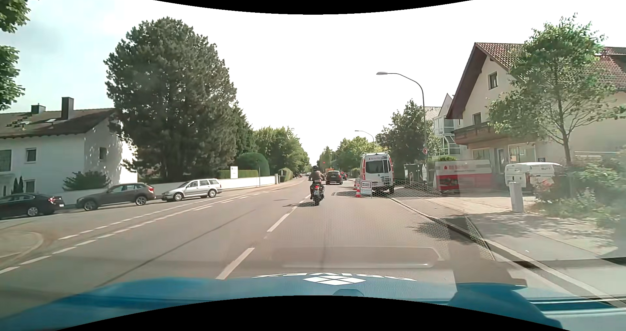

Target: Follow the waypoints while adhering to traffic rules and regulations

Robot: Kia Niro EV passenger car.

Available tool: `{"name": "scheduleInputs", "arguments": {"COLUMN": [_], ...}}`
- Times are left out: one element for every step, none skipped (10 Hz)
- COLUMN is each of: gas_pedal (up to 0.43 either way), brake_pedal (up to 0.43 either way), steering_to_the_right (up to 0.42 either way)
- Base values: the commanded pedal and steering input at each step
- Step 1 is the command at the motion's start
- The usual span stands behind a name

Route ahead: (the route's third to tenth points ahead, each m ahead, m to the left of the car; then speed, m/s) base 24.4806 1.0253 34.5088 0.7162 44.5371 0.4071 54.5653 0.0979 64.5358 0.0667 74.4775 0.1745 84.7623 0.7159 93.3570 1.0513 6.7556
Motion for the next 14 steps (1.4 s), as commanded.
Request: {"name": "scheduleInputs", "arguments": {"gas_pedal": [0.0, 0.0, 0.0, 0.0, 0.0, 0.0, 0.0, 0.0, 0.0, 0.0, 0.0, 0.0, 0.0, 0.0], "brake_pedal": [0.0, 0.0, 0.0, 0.0, 0.0, 0.0, 0.0, 0.0, 0.0, 0.0, 0.0, 0.0, 0.0, 0.0], "steering_to_the_right": [0.0, -0.001, -0.004, -0.007, -0.012, -0.014, -0.017, -0.022, -0.023, -0.026, -0.027, -0.026, -0.026, -0.022]}}
